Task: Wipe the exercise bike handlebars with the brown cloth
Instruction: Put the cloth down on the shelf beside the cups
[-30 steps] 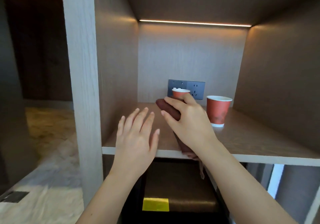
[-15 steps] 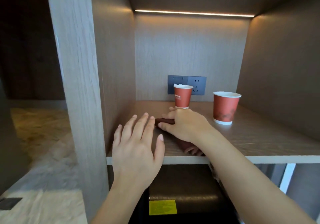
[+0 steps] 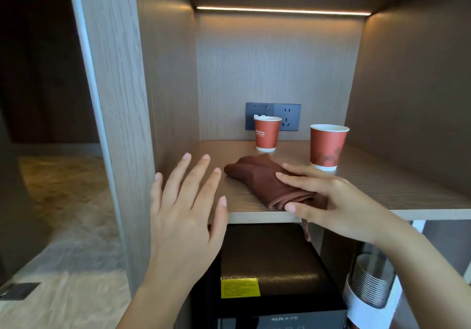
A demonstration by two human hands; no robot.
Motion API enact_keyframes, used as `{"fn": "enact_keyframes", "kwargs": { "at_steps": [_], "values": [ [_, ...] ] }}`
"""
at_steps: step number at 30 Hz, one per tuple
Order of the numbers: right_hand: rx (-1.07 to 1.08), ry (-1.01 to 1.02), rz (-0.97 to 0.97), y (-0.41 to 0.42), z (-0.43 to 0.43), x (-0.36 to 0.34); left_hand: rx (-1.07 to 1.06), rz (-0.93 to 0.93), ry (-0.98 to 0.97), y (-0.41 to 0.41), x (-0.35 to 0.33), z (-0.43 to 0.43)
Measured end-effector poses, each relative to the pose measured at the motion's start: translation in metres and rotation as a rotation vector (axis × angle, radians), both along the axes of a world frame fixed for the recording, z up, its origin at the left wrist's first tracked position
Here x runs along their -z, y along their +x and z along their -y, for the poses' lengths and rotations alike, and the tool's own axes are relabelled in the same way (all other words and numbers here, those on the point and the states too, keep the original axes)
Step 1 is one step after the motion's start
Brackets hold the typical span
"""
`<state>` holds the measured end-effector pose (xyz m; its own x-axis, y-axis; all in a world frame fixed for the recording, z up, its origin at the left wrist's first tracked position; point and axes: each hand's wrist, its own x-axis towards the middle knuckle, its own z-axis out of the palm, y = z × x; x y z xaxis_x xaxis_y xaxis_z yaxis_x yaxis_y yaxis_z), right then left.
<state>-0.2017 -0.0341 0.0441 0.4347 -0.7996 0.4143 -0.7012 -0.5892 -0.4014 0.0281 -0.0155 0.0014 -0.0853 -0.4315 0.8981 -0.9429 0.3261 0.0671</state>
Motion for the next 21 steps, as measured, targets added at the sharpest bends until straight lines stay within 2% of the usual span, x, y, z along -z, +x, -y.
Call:
{"fn": "enact_keyframes", "kwargs": {
  "at_steps": [3,6,10,21],
  "values": [
    [-0.014,-0.070,0.037,0.017,0.001,0.004,-0.007,-0.020,-0.013,0.006,0.003,-0.008],
    [-0.026,-0.099,-0.007,0.037,0.004,0.005,-0.038,-0.038,-0.010,0.014,0.006,-0.013],
    [-0.058,-0.062,-0.108,0.061,0.007,0.006,-0.092,-0.018,0.018,0.023,0.010,-0.016],
    [-0.105,-0.078,-0.153,0.112,0.018,0.010,-0.104,-0.007,0.045,0.037,0.013,-0.023]
  ]
}}
